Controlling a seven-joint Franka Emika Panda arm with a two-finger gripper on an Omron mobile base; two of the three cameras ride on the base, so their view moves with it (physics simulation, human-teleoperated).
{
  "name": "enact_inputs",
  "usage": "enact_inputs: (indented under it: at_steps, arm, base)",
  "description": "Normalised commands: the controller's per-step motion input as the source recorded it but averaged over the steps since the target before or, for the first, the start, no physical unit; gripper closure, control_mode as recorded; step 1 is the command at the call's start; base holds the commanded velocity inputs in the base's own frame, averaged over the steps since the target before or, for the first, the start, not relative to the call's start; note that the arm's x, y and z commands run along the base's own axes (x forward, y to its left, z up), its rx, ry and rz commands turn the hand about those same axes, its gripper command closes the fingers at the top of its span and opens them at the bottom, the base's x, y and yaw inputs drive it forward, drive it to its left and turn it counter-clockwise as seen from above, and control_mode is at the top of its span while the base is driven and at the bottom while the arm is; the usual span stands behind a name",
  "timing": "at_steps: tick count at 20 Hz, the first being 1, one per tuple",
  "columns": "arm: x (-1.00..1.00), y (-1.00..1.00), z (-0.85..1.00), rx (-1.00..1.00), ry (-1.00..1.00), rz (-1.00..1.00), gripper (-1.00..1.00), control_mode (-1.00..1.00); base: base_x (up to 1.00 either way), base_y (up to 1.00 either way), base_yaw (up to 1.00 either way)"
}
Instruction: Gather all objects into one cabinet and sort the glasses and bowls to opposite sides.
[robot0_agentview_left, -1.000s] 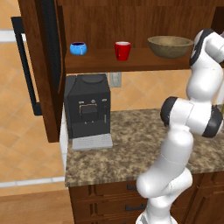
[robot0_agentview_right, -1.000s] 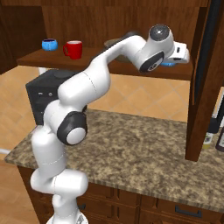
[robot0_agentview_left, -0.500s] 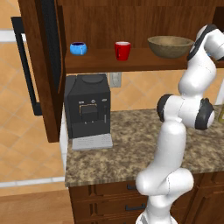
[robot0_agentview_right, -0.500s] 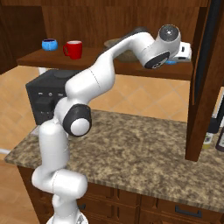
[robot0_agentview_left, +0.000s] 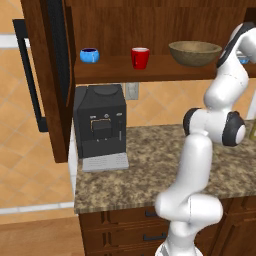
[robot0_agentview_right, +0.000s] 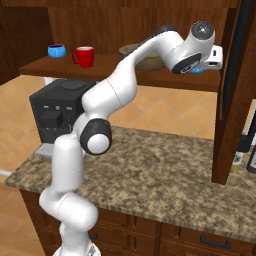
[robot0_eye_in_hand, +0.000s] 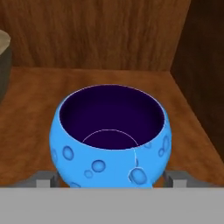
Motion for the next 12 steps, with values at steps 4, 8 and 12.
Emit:
enact_inputs:
  at_steps: [4, 8, 12]
  arm:
    - [-0.11, 0.0, 0.0, 0.0, 0.1, 0.0, 1.0, -1.0]
    - [-0.03, 0.0, 0.0, 0.0, 0.07, 0.0, 1.0, -1.0]
    - [-0.25, 0.0, -0.04, 0.0, 0.01, 0.0, 1.0, -1.0]
  base:
    - [0.0, 0.0, 0.0]
    - [0.0, 0.0, 0.0]
    - [0.0, 0.0, 0.0]
